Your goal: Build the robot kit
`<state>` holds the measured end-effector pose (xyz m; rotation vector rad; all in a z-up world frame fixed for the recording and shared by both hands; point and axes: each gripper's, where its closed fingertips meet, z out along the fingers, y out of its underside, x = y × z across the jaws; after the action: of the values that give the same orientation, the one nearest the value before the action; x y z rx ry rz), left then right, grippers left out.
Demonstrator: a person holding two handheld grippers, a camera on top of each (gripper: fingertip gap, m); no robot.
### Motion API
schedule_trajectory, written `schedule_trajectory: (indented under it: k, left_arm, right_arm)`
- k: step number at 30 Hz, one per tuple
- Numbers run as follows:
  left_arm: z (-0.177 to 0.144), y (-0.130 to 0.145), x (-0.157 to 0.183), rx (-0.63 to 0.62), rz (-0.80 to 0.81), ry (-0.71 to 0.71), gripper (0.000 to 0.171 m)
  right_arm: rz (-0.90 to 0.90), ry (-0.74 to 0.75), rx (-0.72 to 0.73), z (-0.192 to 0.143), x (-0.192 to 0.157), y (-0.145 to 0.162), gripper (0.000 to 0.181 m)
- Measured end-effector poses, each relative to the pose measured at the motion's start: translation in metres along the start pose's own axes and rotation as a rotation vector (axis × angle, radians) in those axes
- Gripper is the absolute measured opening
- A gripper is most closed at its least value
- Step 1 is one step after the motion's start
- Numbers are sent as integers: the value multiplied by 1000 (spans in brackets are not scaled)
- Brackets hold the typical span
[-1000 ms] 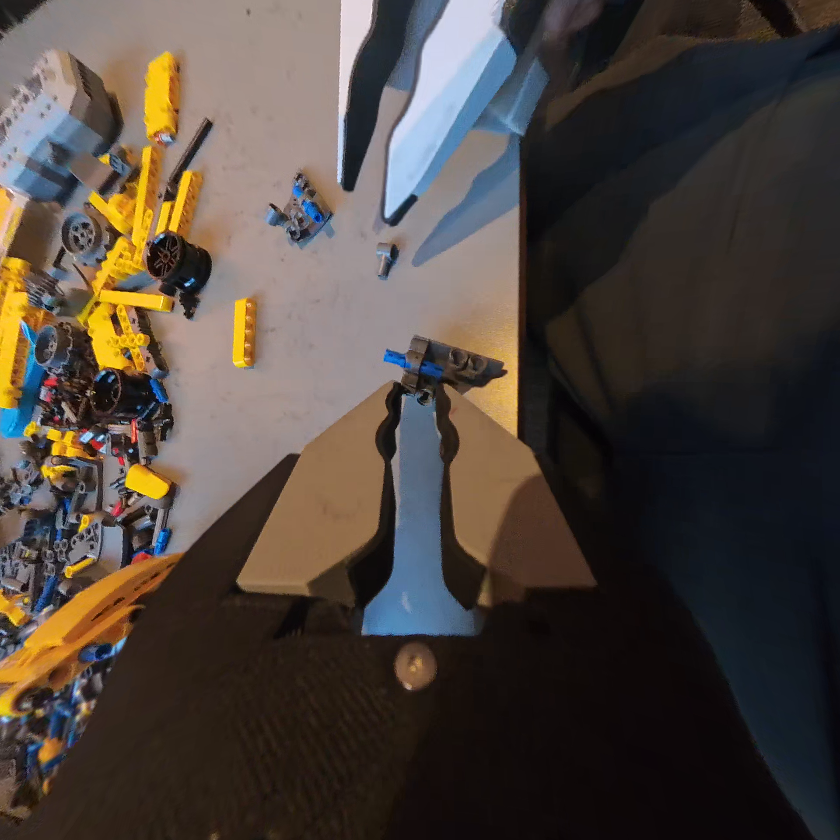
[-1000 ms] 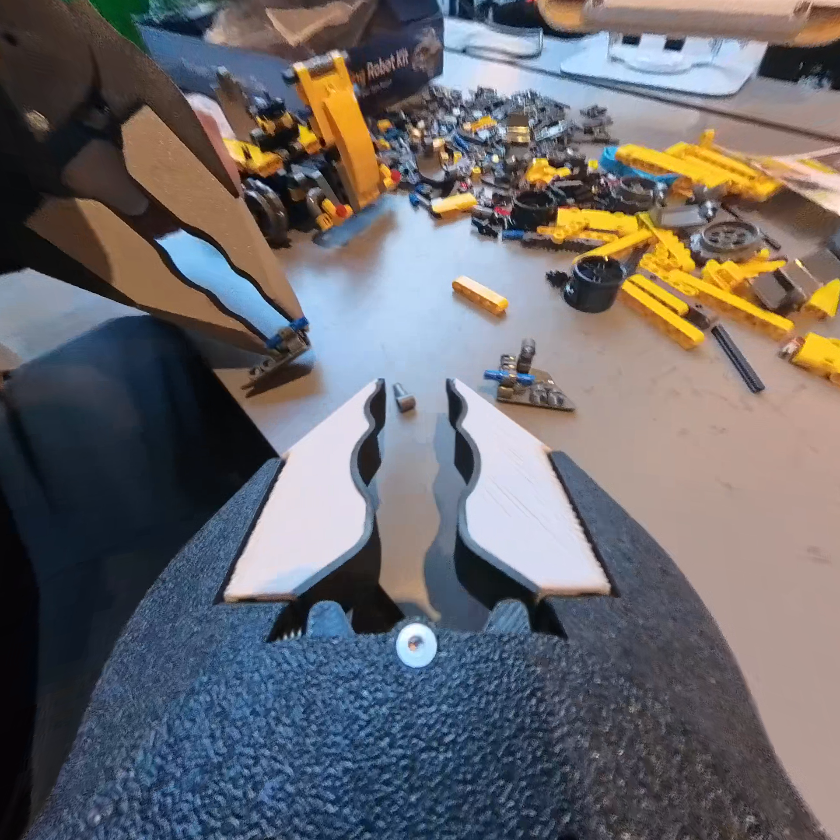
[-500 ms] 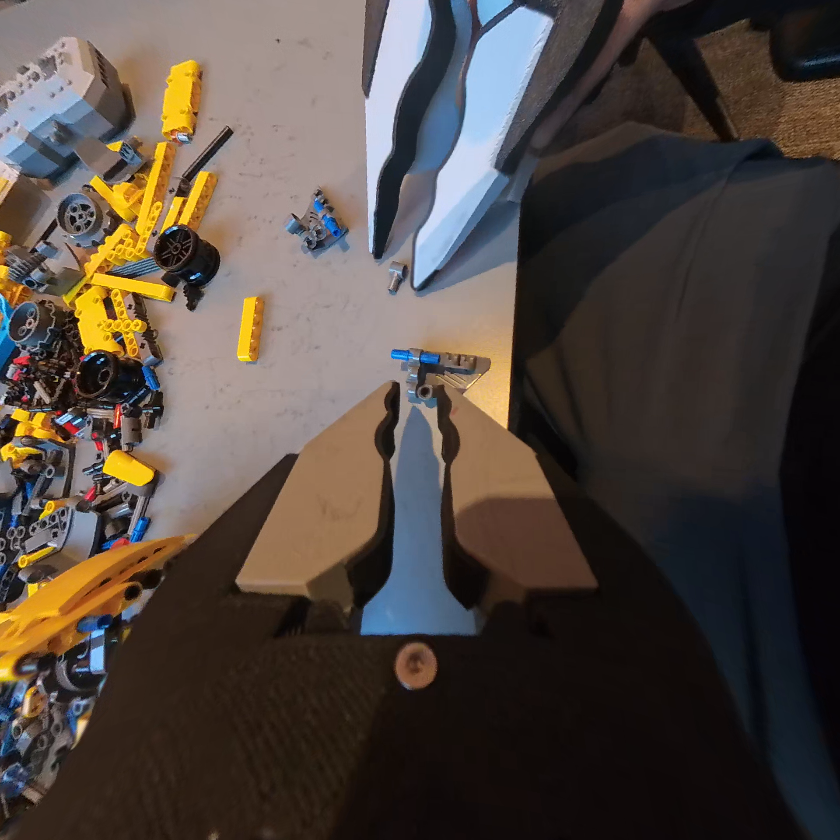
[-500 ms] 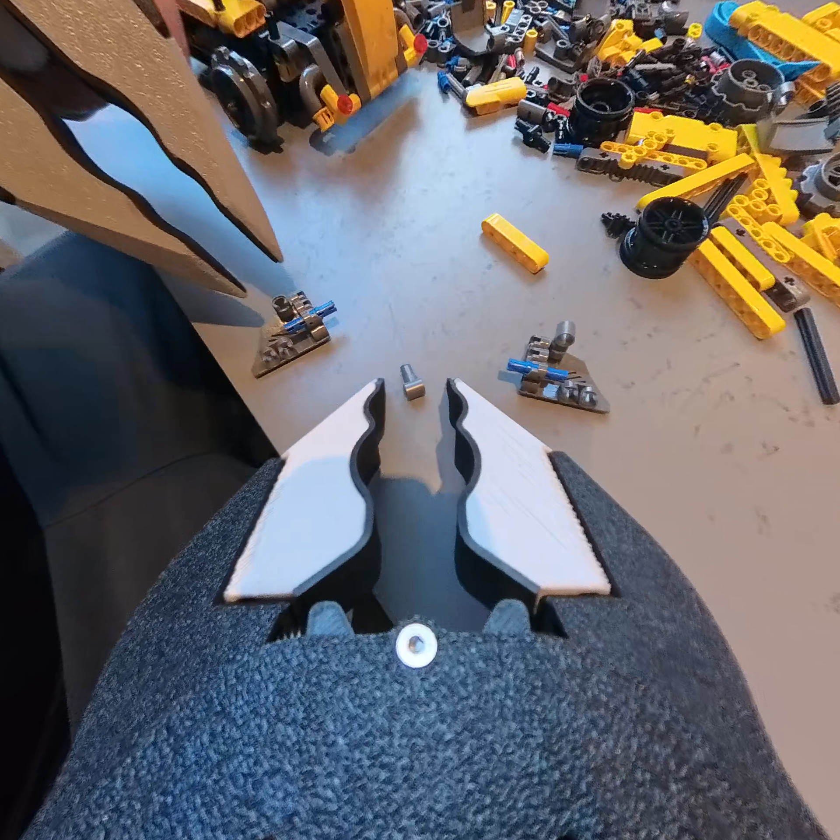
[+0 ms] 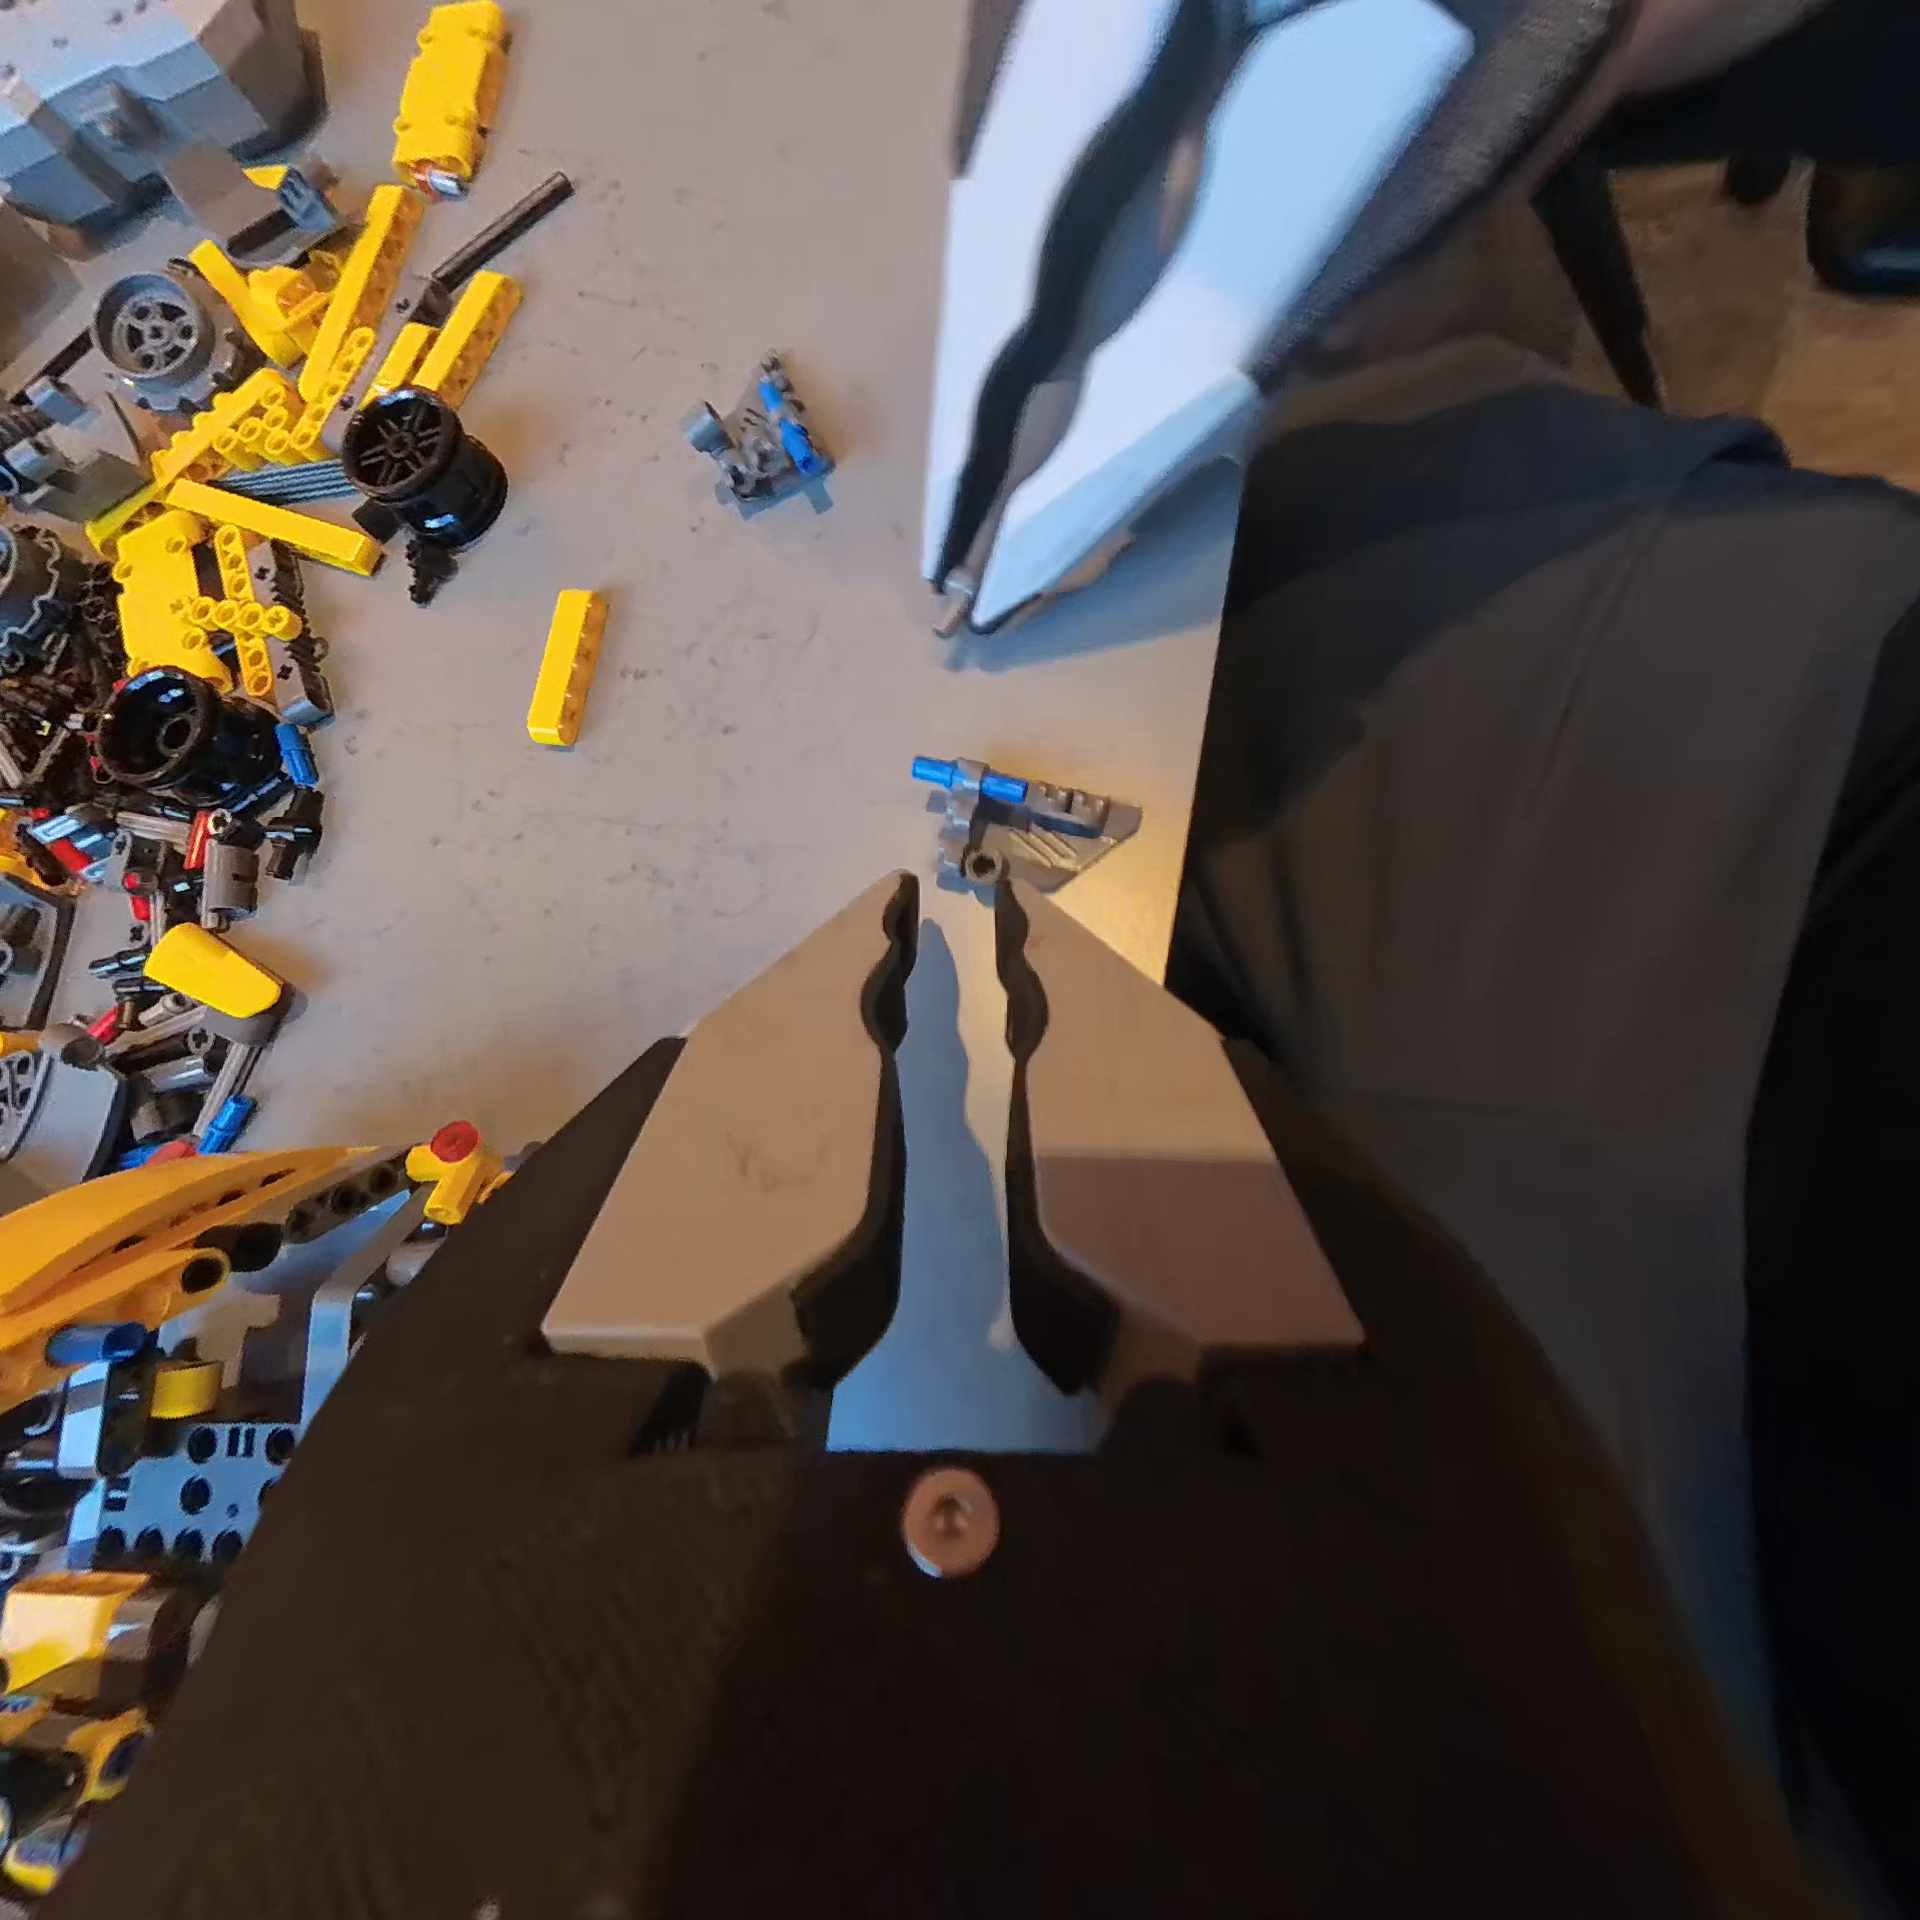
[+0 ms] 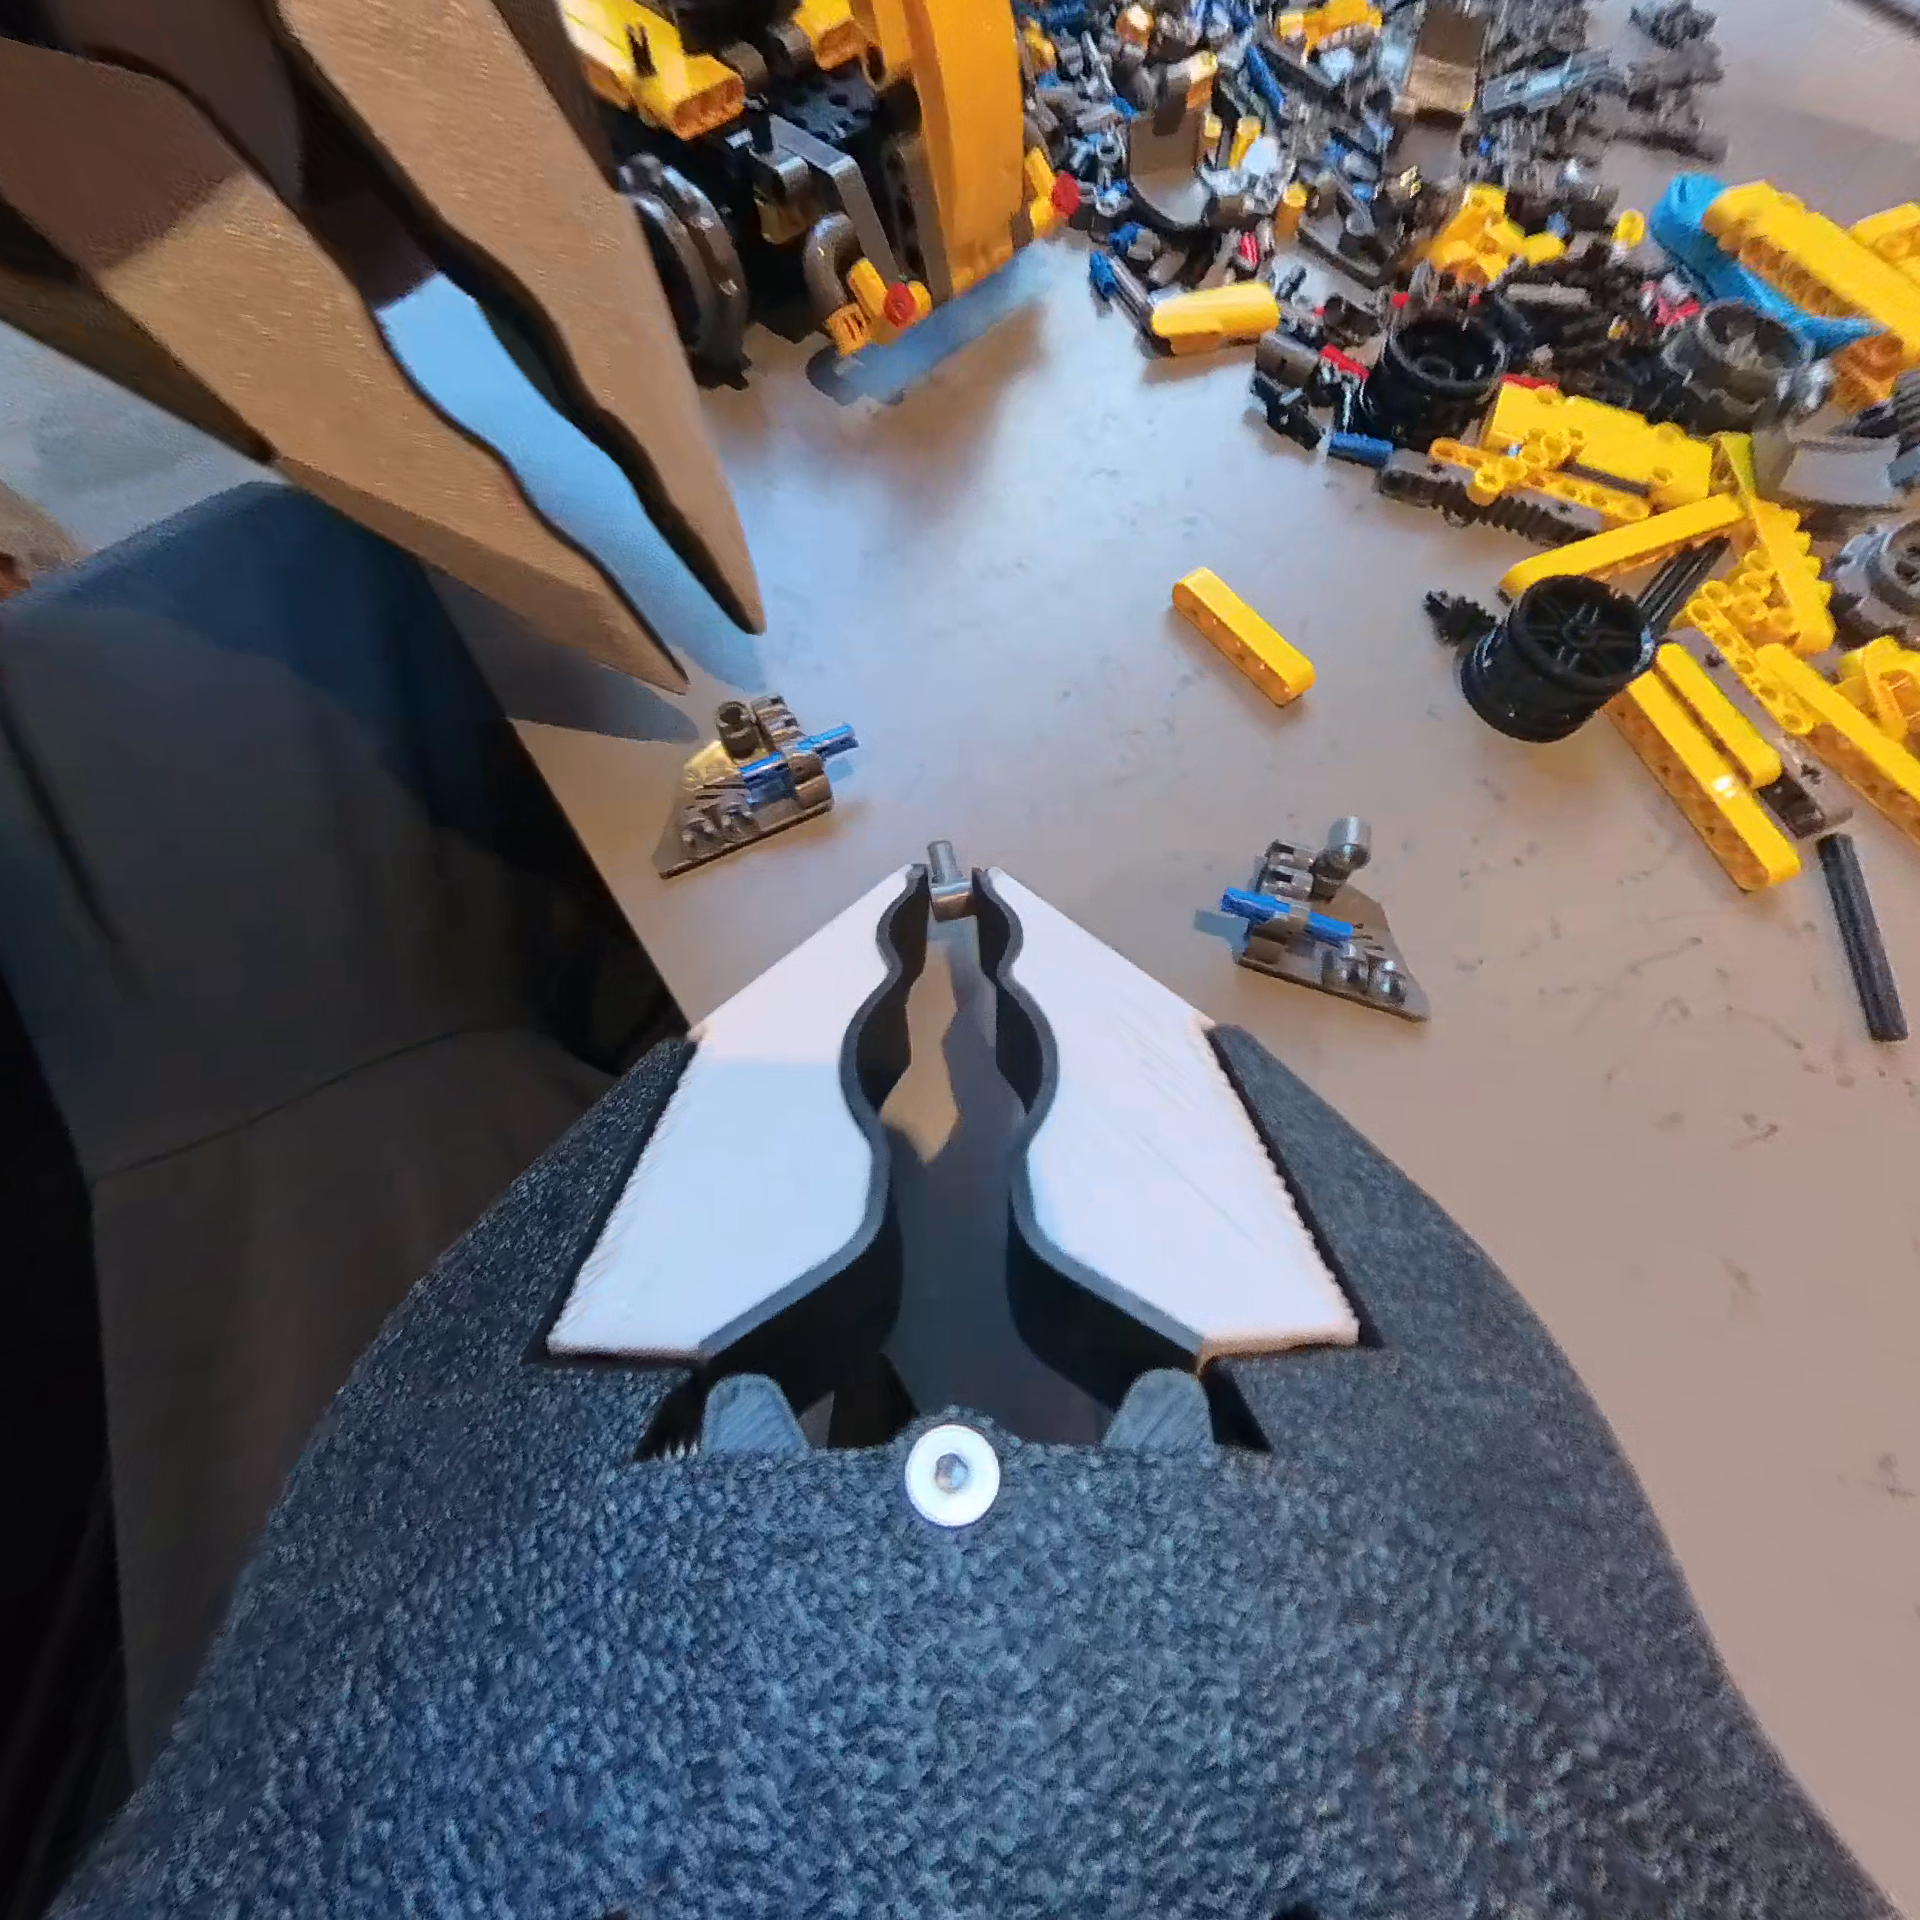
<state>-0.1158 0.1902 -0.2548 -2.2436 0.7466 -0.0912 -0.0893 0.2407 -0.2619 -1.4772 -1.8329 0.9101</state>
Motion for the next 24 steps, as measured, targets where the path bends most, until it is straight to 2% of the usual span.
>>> schedule_trajectory:
  k: [6,9,13,15,21,24]
  left_arm:
    - [-2,-26,12,102,69,-8,8]
    - [2,-25,20,79,144,-12,10]
    - [2,-21,25,78,10,92,8]
    - [-1,-15,27,54,-60,145,15]
    - [-7,2,38,94,-147,115,23]
    - [-10,5,36,139,-162,76,21]
  right_arm:
    - [-113,-11,90,-17,-23,-22,8]
    - [-181,-22,126,-23,-34,-31,9]
    - [-376,49,107,-26,-41,-33,9]
    - [-469,93,107,-26,-43,-35,8]
    - [-629,54,145,-23,-67,-43,8]
    - [-669,54,128,-17,-71,-44,8]
